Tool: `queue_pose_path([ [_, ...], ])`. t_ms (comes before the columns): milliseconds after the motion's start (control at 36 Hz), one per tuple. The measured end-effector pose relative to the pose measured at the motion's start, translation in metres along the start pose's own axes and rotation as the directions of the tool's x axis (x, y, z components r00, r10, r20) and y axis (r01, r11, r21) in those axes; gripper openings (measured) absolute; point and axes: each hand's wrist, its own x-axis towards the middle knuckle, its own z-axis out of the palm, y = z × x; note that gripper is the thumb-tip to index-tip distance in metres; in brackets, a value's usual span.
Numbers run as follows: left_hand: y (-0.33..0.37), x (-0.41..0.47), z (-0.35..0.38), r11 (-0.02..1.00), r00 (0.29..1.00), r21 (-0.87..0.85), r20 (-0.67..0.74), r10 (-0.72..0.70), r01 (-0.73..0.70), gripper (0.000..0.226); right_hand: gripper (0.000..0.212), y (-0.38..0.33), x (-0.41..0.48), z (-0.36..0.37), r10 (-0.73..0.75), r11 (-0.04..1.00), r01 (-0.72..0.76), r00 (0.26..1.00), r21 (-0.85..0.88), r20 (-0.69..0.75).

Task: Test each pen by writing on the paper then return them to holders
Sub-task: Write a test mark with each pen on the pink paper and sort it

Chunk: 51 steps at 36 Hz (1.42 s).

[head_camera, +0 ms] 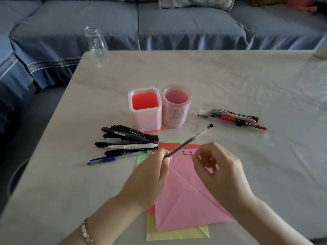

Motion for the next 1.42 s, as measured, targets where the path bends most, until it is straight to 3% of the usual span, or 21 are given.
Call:
queue_pose_path([
  [56,0.002,-0.001,-0.003,0.997,1.000,-0.071,0.030,0.005,-0.003,0.019,0.019,-0.006,0.000,0.002,0.315,0.906,-0.359,0.926,0.224,0.209],
  [83,0.004,-0.002,-0.003,0.995,0.998,-0.093,0.050,0.025,-0.020,0.019,0.030,-0.006,0.000,0.003,0.389,0.815,-0.481,0.868,0.324,0.310],
  [139,0.006,-0.005,-0.001,0.990,0.990,-0.091,0.076,0.118,-0.110,0.027,0.046,-0.007,0.000,0.006,0.442,0.642,-0.605,0.794,0.472,0.417],
  [194,0.008,-0.008,0.004,0.972,0.966,-0.062,0.112,0.233,-0.228,0.038,0.035,-0.013,-0.001,0.010,0.449,0.533,-0.630,0.776,0.564,0.443],
  [306,0.009,-0.011,0.009,0.949,0.938,-0.098,0.153,0.310,-0.298,0.024,0.040,-0.015,-0.010,0.019,0.450,0.598,-0.520,0.848,0.610,0.282],
  [361,0.009,-0.012,0.009,0.944,0.934,-0.115,0.146,0.325,-0.310,0.018,0.045,-0.014,-0.013,0.020,0.440,0.569,-0.492,0.859,0.659,0.261],
  [472,0.010,-0.012,0.010,0.931,0.925,-0.150,0.142,0.352,-0.331,0.015,0.036,-0.013,-0.016,0.017,0.362,0.494,-0.457,0.882,0.740,0.303],
  [583,0.009,-0.010,0.009,0.937,0.933,-0.209,0.169,0.318,-0.281,0.018,0.032,-0.008,-0.018,0.013,0.281,0.488,-0.422,0.905,0.764,0.320],
  [694,0.010,-0.009,0.001,0.954,0.942,-0.261,0.260,0.214,-0.144,0.016,0.030,-0.007,-0.021,0.013,0.266,0.516,-0.404,0.914,0.755,0.307],
  [778,0.005,-0.009,-0.003,0.990,0.973,-0.088,0.194,0.127,-0.112,0.024,0.035,-0.002,-0.020,0.014,0.347,0.511,-0.373,0.914,0.775,0.211],
  [861,-0.023,-0.007,-0.001,0.990,0.997,0.134,-0.077,-0.027,0.038,0.009,0.044,0.008,-0.015,0.011,0.469,0.545,-0.369,0.878,0.753,0.091],
  [944,-0.053,-0.009,0.002,0.932,0.963,0.361,-0.255,0.088,0.010,0.008,0.040,0.018,-0.012,0.009,0.539,0.603,-0.416,0.842,0.681,0.038],
  [1028,-0.073,-0.015,0.008,0.848,0.947,0.529,-0.248,0.202,-0.043,0.013,0.040,0.026,-0.012,0.009,0.587,0.621,-0.468,0.809,0.629,0.022],
  [1194,-0.067,-0.014,0.014,0.835,0.914,0.550,-0.336,0.230,-0.008,0.017,0.040,0.034,-0.009,0.010,0.622,0.622,-0.511,0.783,0.594,0.022],
  [1278,-0.052,-0.007,0.023,0.874,0.924,0.472,-0.269,0.270,-0.118,0.018,0.035,0.038,-0.006,0.010,0.603,0.645,-0.493,0.797,0.585,0.007],
  [1417,-0.039,0.001,0.047,0.846,0.965,0.470,0.053,0.258,-0.252,0.033,0.030,0.042,0.006,0.014,0.571,0.642,-0.475,0.820,0.602,0.040],
])
